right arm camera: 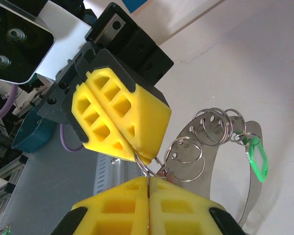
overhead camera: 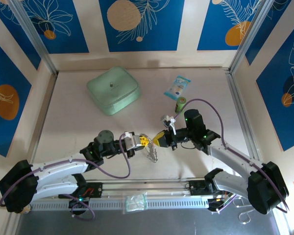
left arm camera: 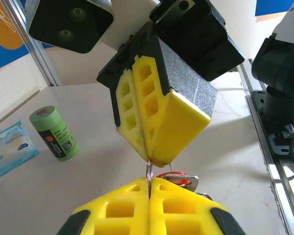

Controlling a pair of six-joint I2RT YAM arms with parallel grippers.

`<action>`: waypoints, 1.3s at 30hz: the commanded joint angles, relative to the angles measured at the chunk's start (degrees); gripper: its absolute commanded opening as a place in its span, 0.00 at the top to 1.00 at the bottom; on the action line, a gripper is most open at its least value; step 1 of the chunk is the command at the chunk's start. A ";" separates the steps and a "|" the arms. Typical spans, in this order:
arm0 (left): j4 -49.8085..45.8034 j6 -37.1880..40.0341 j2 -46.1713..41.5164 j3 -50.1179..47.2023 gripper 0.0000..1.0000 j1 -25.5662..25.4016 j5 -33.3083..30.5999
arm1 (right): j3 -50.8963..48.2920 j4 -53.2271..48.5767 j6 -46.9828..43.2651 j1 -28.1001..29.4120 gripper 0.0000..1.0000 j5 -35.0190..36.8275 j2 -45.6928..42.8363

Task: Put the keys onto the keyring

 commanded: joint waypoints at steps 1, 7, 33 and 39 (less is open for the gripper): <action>3.39 -0.55 -0.99 -0.24 1.00 -0.42 1.61 | -0.52 0.29 0.21 -0.33 0.95 -1.20 0.09; 3.16 -0.47 -1.12 -0.27 1.00 -0.42 1.79 | -0.39 -0.29 0.56 -0.42 0.97 0.05 0.09; 3.59 0.06 -0.99 -0.12 1.00 -0.43 2.38 | 1.17 -2.97 -0.32 -0.60 0.99 1.40 2.94; 3.78 0.22 -0.90 -0.09 1.00 -0.42 2.58 | 1.59 -2.54 -0.20 -0.59 0.98 0.57 4.28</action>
